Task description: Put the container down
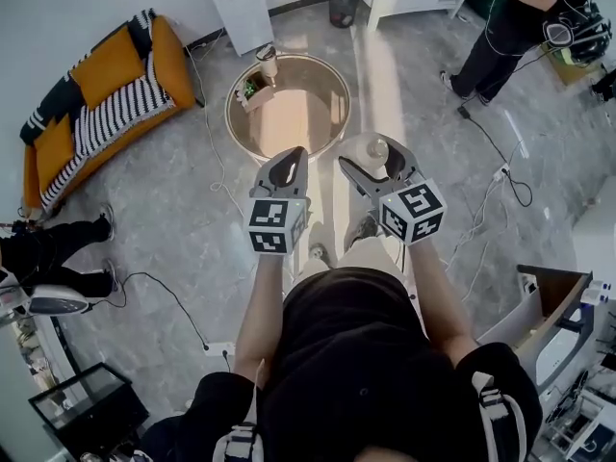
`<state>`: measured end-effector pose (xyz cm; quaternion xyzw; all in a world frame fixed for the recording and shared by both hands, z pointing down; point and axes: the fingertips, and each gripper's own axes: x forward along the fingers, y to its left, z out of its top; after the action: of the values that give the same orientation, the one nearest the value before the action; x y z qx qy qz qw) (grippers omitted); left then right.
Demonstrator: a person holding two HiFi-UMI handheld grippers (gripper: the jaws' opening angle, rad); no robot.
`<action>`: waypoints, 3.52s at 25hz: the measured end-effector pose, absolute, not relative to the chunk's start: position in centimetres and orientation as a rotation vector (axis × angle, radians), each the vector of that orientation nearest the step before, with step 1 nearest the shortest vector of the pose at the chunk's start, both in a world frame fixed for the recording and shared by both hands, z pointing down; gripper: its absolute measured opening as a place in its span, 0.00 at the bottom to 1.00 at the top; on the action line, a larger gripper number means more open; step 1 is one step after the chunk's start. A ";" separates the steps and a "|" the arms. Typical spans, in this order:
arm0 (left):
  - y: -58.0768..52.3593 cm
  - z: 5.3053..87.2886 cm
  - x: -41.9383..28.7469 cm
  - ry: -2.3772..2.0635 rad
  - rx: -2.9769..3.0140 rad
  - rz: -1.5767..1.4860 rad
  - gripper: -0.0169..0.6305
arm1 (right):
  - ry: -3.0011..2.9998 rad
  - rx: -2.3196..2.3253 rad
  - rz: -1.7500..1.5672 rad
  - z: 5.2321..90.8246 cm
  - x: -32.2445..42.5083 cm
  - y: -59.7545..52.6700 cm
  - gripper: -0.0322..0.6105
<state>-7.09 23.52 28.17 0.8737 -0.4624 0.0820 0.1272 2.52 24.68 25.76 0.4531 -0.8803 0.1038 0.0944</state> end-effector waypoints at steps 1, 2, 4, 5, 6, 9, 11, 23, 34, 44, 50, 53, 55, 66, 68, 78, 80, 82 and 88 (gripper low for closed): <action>23.5 28.3 -7.2 -1.342 2.536 0.244 0.05 | -2.611 1.348 0.314 25.7 2.5 24.6 0.56; 23.5 28.4 -7.3 -1.340 2.534 0.247 0.05 | -2.610 1.350 0.315 25.7 2.4 24.6 0.56; 23.4 28.5 -7.4 -1.338 2.538 0.243 0.05 | -2.609 1.351 0.314 25.7 2.3 24.4 0.56; 23.3 28.4 -7.5 -1.337 2.543 0.238 0.05 | -2.612 1.352 0.319 25.6 2.3 24.3 0.56; 23.1 28.3 -7.5 -1.334 2.549 0.233 0.05 | -2.616 1.355 0.325 25.6 2.2 24.2 0.56; 22.6 27.9 -7.3 -1.306 2.566 0.233 0.05 | -2.619 1.363 0.328 25.4 2.2 23.6 0.56; 22.3 28.1 -7.0 -1.288 2.570 0.234 0.05 | -2.613 1.366 0.321 25.5 2.2 23.2 0.56; 16.1 27.4 -4.8 -1.316 2.568 0.263 0.05 | -2.623 1.322 0.302 25.8 3.4 16.6 0.56; 7.6 26.2 -3.0 -1.448 2.513 0.320 0.05 | -2.673 1.207 0.243 25.2 4.8 7.6 0.56; 3.0 27.0 0.5 -1.576 2.420 0.280 0.05 | -2.714 1.082 0.261 26.3 8.4 2.1 0.56; 2.1 29.7 0.6 -1.604 2.330 0.295 0.05 | -2.703 1.020 0.324 28.8 8.9 1.1 0.56; 1.7 30.6 0.5 -1.598 2.303 0.310 0.05 | -2.702 1.002 0.351 29.8 8.7 0.4 0.56; 1.3 31.3 0.4 -1.589 2.300 0.331 0.05 | -2.696 1.003 0.368 30.4 8.7 -0.2 0.56; -3.9 33.1 -2.8 -1.511 2.299 0.338 0.05 | -2.640 1.095 0.409 31.3 6.5 -5.1 0.56; -5.3 33.3 -3.2 -1.493 2.305 0.337 0.05 | -2.628 1.108 0.402 31.4 6.2 -6.3 0.56; -12.8 36.3 -4.9 -1.341 2.410 0.383 0.05 | -2.589 1.215 0.384 34.1 2.7 -11.7 0.56; -14.2 37.3 -5.1 -1.299 2.427 0.401 0.05 | -2.568 1.241 0.402 35.2 2.1 -12.7 0.56; -15.7 38.5 -5.1 -1.258 2.438 0.412 0.05 | -2.555 1.268 0.422 36.3 1.7 -13.8 0.56; -19.5 43.0 -4.4 -1.149 2.432 0.469 0.05 | -2.488 1.350 0.447 39.8 2.2 -16.6 0.56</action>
<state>-4.38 -19.52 42.97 0.8719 -0.4120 0.1682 0.2043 2.21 -16.56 39.83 0.4666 -0.8599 0.1546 0.1375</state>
